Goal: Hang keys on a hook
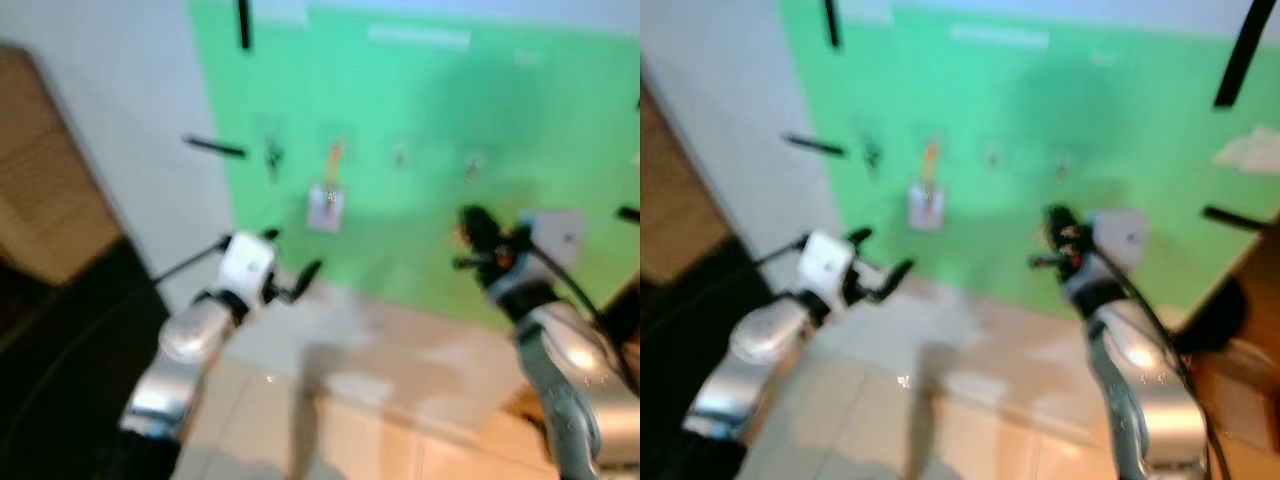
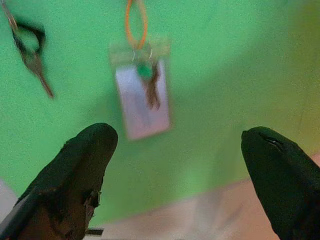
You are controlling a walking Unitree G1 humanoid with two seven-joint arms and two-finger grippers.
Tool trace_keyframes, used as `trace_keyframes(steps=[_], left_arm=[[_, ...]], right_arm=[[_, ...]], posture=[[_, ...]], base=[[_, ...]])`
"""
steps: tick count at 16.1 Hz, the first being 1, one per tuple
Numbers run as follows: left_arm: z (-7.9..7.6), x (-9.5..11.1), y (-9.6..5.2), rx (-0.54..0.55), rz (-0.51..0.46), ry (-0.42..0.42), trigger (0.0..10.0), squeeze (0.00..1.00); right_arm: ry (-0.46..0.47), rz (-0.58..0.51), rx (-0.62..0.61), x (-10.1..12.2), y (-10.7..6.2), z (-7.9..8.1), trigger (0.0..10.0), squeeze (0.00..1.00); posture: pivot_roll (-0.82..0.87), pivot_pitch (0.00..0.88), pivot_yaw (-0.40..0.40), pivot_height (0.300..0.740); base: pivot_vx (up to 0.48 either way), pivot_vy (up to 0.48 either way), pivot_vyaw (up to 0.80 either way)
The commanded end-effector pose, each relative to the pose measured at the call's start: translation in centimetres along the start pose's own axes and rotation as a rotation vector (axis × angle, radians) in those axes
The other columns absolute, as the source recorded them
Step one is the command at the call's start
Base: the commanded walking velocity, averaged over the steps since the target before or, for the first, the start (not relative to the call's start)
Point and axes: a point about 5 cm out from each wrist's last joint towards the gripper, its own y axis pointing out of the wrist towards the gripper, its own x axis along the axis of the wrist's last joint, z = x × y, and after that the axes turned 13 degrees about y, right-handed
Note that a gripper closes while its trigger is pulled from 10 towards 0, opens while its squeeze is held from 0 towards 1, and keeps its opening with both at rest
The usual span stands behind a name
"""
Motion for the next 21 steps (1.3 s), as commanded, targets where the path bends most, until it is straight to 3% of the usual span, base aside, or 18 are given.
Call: trace_keyframes(steps=[1,6,14,21], left_arm=[[-0.2,0.8,0.3,-0.017,-0.025,0.012,10.0,0.00],[0.1,1.7,0.4,-0.035,-0.042,0.033,10.0,0.00],[-0.6,3.6,-0.2,-0.238,-0.116,0.017,10.0,0.00],[-1.0,4.2,-0.5,-0.307,-0.133,0.013,10.0,0.00]], right_arm=[[-0.003,-0.011,0.015,0.7,0.0,0.0,10.0,0.00],[0.008,-0.026,0.102,2.0,0.8,1.1,10.0,0.00],[-0.058,-0.009,0.194,3.1,4.3,2.5,10.0,0.00],[-0.046,0.003,0.170,3.2,6.7,2.6,10.0,0.00]], posture=[[-0.15,0.000,0.024,0.740],[-0.14,0.000,-0.001,0.740],[-0.14,0.000,0.008,0.740],[-0.12,0.000,0.010,0.740]], base=[[0.000,0.000,0.00],[0.000,0.000,0.00],[0.000,0.000,0.00],[0.000,0.000,0.00]])
